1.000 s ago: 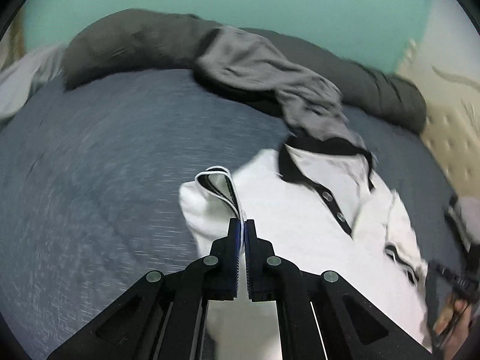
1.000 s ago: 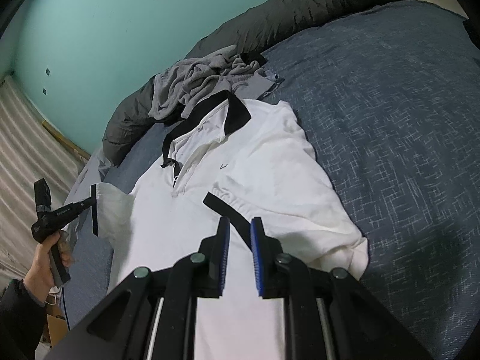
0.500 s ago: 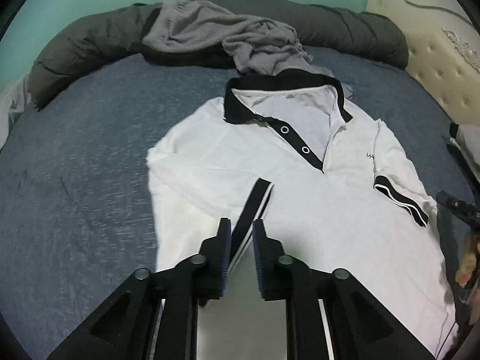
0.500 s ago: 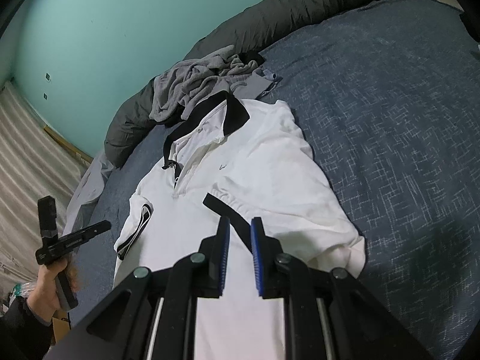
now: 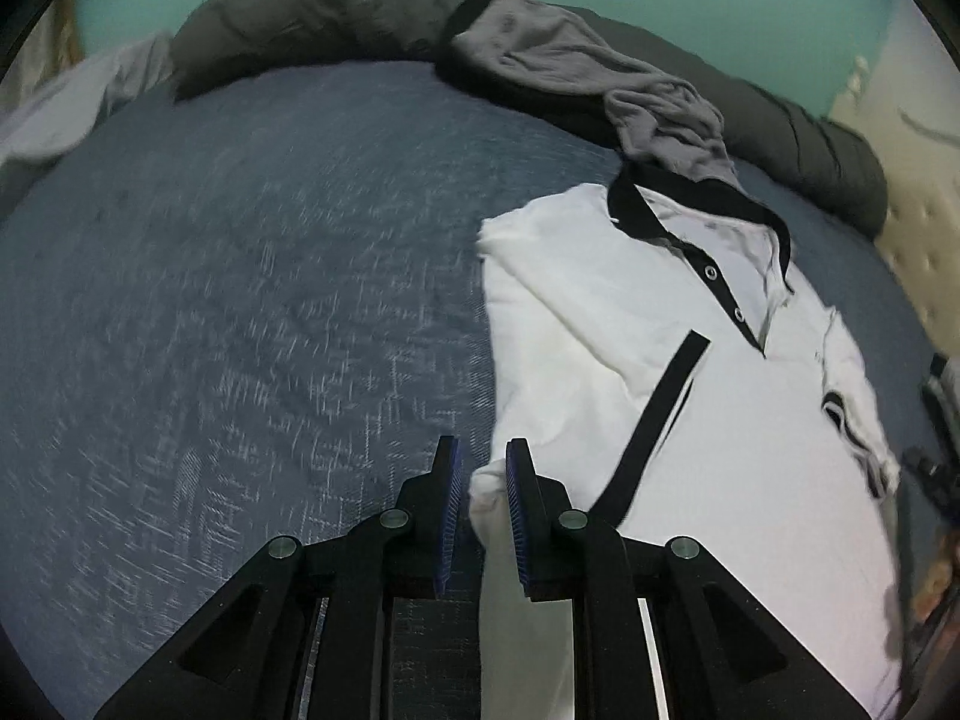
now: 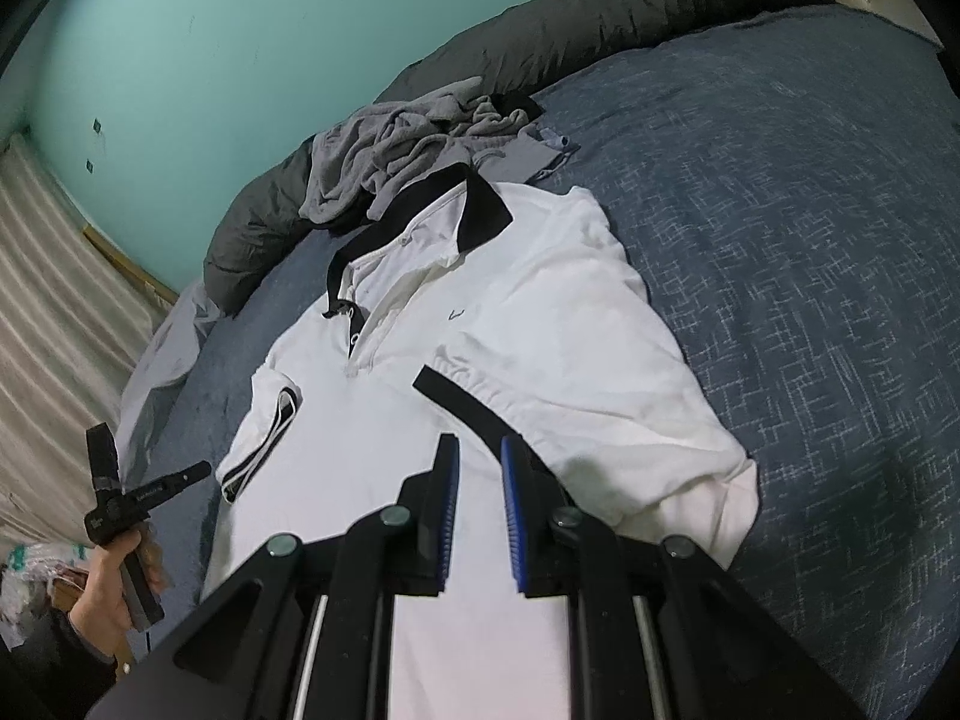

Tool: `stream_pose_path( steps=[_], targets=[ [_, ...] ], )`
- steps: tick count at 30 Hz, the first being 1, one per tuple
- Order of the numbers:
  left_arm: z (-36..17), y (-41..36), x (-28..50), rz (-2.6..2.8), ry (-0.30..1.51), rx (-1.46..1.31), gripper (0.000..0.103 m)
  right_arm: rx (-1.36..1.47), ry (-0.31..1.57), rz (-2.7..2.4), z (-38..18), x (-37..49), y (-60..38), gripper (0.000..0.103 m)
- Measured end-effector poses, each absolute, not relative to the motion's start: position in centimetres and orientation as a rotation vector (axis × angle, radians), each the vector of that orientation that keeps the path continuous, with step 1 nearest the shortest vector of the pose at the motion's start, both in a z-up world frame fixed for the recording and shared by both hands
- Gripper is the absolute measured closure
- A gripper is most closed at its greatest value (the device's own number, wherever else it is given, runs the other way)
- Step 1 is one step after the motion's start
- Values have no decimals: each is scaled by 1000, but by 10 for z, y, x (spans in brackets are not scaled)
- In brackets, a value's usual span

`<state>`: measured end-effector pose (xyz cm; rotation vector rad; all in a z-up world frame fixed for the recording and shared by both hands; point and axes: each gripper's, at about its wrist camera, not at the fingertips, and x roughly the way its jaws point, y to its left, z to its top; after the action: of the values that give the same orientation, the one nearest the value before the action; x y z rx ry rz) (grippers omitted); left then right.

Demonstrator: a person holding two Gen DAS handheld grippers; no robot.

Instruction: Fold clothes

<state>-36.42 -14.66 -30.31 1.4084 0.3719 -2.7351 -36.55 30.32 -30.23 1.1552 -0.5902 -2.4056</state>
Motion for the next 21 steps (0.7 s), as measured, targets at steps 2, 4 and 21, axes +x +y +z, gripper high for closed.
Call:
stream_pose_path(
  steps=[2, 4, 21],
  targets=[
    [-306, -153, -363, -2757, 439, 1393, 86, 1160, -555, -2410, -302, -363, 297, 89],
    [-311, -157, -362, -2787, 511, 1394, 86, 1169, -525, -2410, -303, -357, 289, 89],
    [-334, -181, -356, -2873, 782, 1363, 86, 1183, -155, -2219, -250, -446, 96, 70]
  ],
)
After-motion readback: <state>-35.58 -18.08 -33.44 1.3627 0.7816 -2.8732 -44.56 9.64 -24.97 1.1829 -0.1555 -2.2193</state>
